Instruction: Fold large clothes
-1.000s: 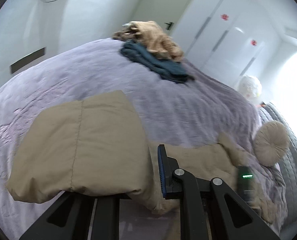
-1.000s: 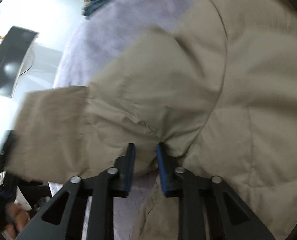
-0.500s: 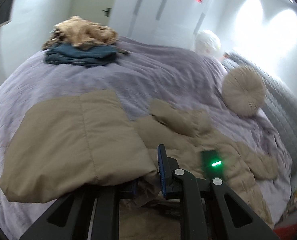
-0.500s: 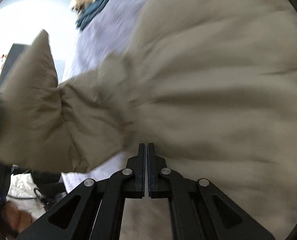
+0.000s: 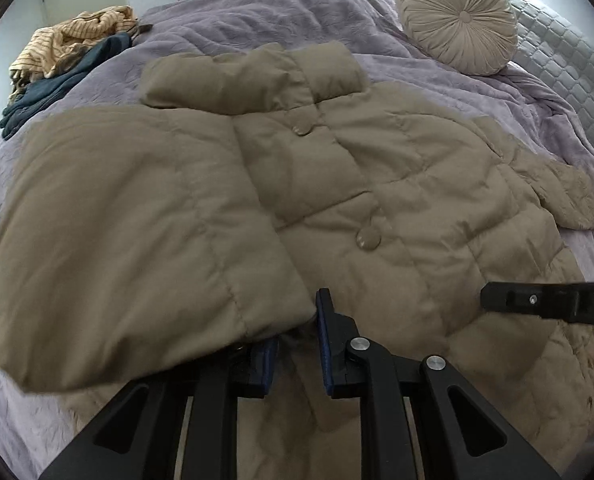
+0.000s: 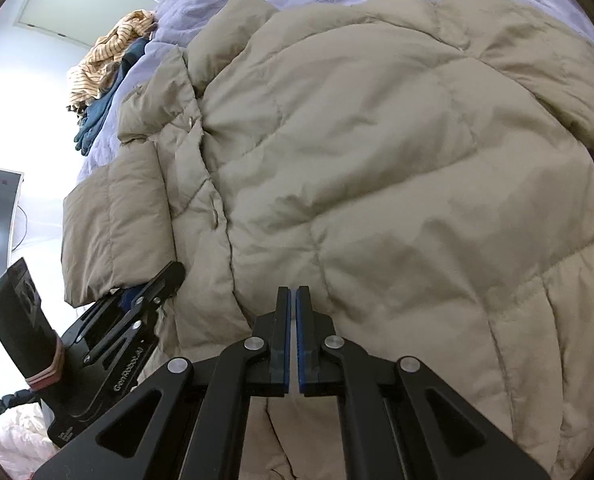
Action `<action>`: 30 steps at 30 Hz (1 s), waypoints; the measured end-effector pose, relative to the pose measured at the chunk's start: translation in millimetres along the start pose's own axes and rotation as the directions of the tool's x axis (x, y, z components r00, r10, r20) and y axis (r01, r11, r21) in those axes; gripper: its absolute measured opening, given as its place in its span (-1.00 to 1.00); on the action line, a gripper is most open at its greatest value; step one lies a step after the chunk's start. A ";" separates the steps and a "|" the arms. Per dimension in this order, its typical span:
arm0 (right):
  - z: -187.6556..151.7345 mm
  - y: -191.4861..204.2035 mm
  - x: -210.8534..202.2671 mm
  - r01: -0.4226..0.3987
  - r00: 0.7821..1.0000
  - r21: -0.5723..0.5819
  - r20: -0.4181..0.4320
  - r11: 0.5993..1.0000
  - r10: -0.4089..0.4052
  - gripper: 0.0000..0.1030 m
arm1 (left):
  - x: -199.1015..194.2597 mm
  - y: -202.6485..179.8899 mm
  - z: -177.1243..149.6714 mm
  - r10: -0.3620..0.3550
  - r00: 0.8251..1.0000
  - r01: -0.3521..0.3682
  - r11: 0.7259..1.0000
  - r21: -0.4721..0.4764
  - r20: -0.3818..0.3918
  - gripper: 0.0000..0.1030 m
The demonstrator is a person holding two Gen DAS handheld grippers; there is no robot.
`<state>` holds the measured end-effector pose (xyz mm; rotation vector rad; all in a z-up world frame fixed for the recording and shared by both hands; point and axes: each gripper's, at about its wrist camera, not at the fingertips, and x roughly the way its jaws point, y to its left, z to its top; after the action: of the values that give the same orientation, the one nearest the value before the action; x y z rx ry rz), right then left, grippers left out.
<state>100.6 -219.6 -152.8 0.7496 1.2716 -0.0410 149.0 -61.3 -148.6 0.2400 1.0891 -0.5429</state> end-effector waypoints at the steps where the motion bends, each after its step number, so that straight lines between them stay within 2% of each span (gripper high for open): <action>1: -2.7 -0.4 -0.8 0.007 1.000 -0.006 0.001 1.000 -0.007 -0.95 | -5.7 2.4 -3.5 -0.003 1.000 0.003 1.000 0.001 0.008 -0.59; 2: -2.8 -0.8 -1.7 0.017 1.000 -0.015 0.002 1.000 -0.017 -0.94 | -12.0 3.8 -5.6 0.003 1.000 -0.003 1.000 0.005 0.017 -0.10; 3: -7.9 -7.1 -10.7 0.027 1.000 -0.034 0.007 0.999 -0.027 -0.94 | -19.8 4.8 -8.9 0.025 0.999 -0.025 1.000 0.008 0.029 0.80; 4: -9.8 -5.3 -14.6 0.034 0.999 -0.050 0.011 0.998 -0.034 -0.94 | -27.4 7.2 -11.6 0.049 0.998 -0.050 0.999 0.004 0.043 1.00; 5: -12.0 -2.6 -18.4 0.043 0.999 -0.071 0.017 0.997 -0.042 -0.93 | -37.7 8.8 -15.8 0.066 0.995 -0.066 0.998 0.001 0.070 1.00; 8: -21.0 9.1 -30.0 0.076 0.997 -0.148 0.033 0.986 -0.072 -0.93 | -59.7 23.7 -26.3 0.081 0.994 -0.081 0.997 0.003 0.072 1.00; 10: -28.3 23.0 -34.5 0.100 0.995 -0.214 0.048 0.972 -0.092 -0.92 | -72.7 42.2 -35.5 0.104 0.990 -0.100 0.994 -0.042 0.095 1.00; 11: -30.8 35.3 -33.1 0.117 0.993 -0.254 0.060 0.960 -0.105 -0.79 | -79.5 53.7 -39.9 0.124 0.986 -0.115 0.990 -0.081 0.108 1.00; 12: -34.1 43.6 -33.0 0.129 0.991 -0.285 0.071 0.950 -0.113 -0.57 | -86.3 68.7 -45.4 0.139 0.983 -0.124 0.984 -0.130 0.118 1.00; 13: -36.5 51.4 -31.5 0.135 0.990 -0.312 0.081 0.941 -0.115 0.39 | -90.3 82.1 -49.3 0.153 0.981 -0.131 0.976 -0.172 0.120 1.00; 14: -39.1 60.0 -29.6 0.149 0.988 -0.335 0.096 0.930 -0.124 0.96 | -93.9 100.9 -54.5 0.180 0.977 -0.149 0.961 -0.234 0.114 1.00; 15: -43.2 70.6 -27.3 0.174 0.982 -0.358 0.135 0.917 -0.134 0.96 | -94.3 113.0 -58.5 0.197 0.975 -0.162 0.948 -0.274 0.105 1.00; 17: -49.1 87.0 -17.0 0.203 0.977 -0.421 0.146 0.884 -0.154 0.97 | -91.0 138.8 -65.3 0.208 0.975 -0.171 0.921 -0.350 0.073 1.00; 18: -54.8 100.0 -9.8 0.241 0.969 -0.471 0.171 0.849 -0.180 0.97 | -88.5 151.4 -68.8 0.213 0.975 -0.172 0.906 -0.386 0.063 1.00; 19: -59.9 110.9 -3.7 0.274 0.960 -0.518 0.199 0.810 -0.198 0.97 | -85.3 162.2 -71.9 0.215 0.975 -0.173 0.892 -0.417 0.055 1.00; 23: -83.7 159.7 31.8 0.428 0.903 -0.684 0.352 0.591 -0.247 0.96 | -62.3 182.1 -76.4 0.219 0.976 -0.183 0.857 -0.482 0.019 1.00; 25: -84.6 176.8 50.9 0.478 0.878 -0.707 0.407 0.521 -0.253 0.96 | -46.2 184.8 -76.2 0.235 0.972 -0.212 0.847 -0.487 -0.013 1.00; 26: -81.3 185.6 61.6 0.503 0.864 -0.709 0.433 0.494 -0.258 0.96 | -39.8 187.2 -77.2 0.235 0.972 -0.217 0.843 -0.492 -0.026 1.00; 28: -72.9 196.4 74.8 0.547 0.836 -0.694 0.477 0.469 -0.269 0.95 | -31.0 189.2 -78.4 0.231 0.972 -0.218 0.837 -0.502 -0.038 1.00; 29: -67.0 200.8 78.2 0.562 0.826 -0.683 0.496 0.467 -0.268 0.84 | -28.0 190.2 -79.3 0.230 0.972 -0.218 0.835 -0.505 -0.040 1.00; 30: -64.9 203.9 77.6 0.560 0.826 -0.677 0.503 0.477 -0.255 0.67 | -25.1 190.7 -80.0 0.226 0.973 -0.216 0.835 -0.506 -0.042 1.00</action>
<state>157.6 -0.7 -127.8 -0.3945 0.9501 0.0179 179.2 142.8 -177.2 -0.1052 1.1287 -0.0354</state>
